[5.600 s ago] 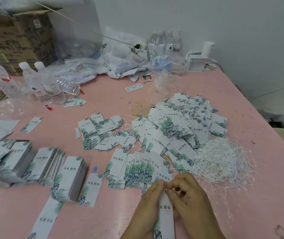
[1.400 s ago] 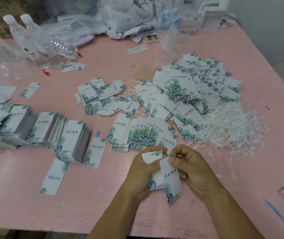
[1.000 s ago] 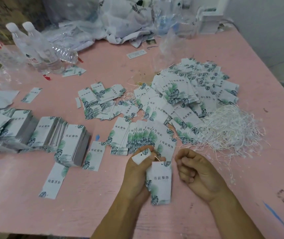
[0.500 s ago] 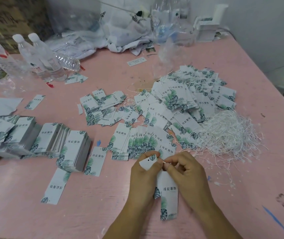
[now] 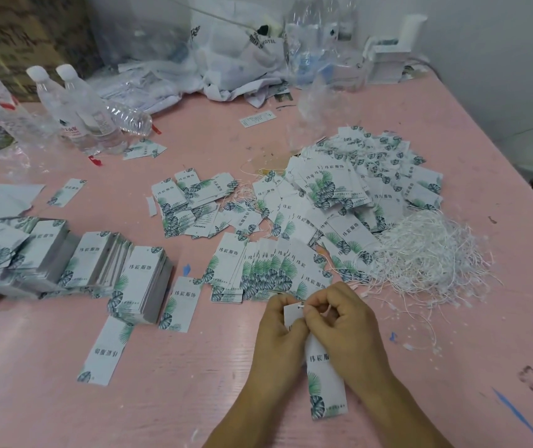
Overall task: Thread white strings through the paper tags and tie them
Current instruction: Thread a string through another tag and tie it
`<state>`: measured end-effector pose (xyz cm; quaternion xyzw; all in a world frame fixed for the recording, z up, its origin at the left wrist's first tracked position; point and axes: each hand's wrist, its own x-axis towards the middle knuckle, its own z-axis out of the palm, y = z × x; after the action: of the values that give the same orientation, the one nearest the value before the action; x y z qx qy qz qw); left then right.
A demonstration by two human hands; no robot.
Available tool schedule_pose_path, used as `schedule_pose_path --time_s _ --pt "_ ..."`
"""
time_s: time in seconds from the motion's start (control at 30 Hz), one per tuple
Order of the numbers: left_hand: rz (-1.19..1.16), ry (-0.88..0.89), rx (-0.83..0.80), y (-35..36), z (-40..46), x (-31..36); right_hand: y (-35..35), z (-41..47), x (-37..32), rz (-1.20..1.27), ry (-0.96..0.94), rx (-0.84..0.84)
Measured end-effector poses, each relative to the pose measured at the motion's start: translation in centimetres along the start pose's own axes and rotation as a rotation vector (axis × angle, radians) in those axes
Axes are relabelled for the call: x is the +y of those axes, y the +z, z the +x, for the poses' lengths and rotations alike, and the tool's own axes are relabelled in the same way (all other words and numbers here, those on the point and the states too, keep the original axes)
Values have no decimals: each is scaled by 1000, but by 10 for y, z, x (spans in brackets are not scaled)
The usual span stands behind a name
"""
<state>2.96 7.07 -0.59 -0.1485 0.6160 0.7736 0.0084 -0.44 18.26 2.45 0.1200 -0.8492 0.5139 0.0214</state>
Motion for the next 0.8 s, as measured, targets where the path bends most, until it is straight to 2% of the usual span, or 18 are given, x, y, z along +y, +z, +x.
schedule_pose_path --time_s 0.27,0.53,0.8 --pt "33 51 -19 -2 -3 6 0 2 -1 -80 -7 3" --pt "214 208 7 2 -9 14 -1 1 -2 -117 13 -20" --pt "278 201 16 3 -9 11 -3 4 0 -166 71 -27"
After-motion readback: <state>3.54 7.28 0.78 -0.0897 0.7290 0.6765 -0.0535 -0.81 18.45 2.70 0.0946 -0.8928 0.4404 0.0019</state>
